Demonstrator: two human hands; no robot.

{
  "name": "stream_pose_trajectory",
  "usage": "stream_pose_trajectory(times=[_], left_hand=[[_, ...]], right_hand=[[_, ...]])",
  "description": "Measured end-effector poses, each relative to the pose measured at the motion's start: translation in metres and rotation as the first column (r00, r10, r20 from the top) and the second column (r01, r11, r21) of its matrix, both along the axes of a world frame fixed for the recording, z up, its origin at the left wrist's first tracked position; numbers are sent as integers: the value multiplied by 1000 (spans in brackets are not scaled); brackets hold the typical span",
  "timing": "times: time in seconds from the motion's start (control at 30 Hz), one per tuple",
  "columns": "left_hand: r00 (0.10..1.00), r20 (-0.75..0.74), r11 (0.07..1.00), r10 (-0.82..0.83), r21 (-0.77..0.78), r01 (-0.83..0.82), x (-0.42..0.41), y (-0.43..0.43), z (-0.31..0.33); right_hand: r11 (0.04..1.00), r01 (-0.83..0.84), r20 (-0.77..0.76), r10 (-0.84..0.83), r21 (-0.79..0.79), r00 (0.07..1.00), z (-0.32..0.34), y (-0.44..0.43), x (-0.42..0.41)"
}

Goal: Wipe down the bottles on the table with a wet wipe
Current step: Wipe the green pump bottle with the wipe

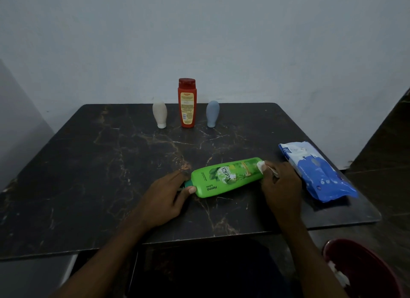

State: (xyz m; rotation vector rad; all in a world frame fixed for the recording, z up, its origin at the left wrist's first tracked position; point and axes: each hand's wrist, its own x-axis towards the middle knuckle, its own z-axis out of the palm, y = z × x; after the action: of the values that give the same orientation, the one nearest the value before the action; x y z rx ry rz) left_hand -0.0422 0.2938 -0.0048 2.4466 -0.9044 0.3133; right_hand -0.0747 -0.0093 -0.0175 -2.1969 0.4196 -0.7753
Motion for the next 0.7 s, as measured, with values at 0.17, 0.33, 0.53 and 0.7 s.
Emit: stream_pose_trajectory(times=[0.17,0.33,0.53,0.7], left_hand=[[1000,-17,1000,3,1,-3,2,2,-2],[1000,11,1000,-5,-19,5,1,0,-1],[1000,21,1000,-12,0,12,3,-1,0],[1000,20,1000,-19,-2,19,1,-2,3]], right_hand=[[997,-80,21,80,11,997,10,40,-15],[922,-365,60,375,-131,925,6,106,-39],[951,-279,37,286,-130,957,1,73,-33],[998,-25,40,22,60,999,6,6,-13]])
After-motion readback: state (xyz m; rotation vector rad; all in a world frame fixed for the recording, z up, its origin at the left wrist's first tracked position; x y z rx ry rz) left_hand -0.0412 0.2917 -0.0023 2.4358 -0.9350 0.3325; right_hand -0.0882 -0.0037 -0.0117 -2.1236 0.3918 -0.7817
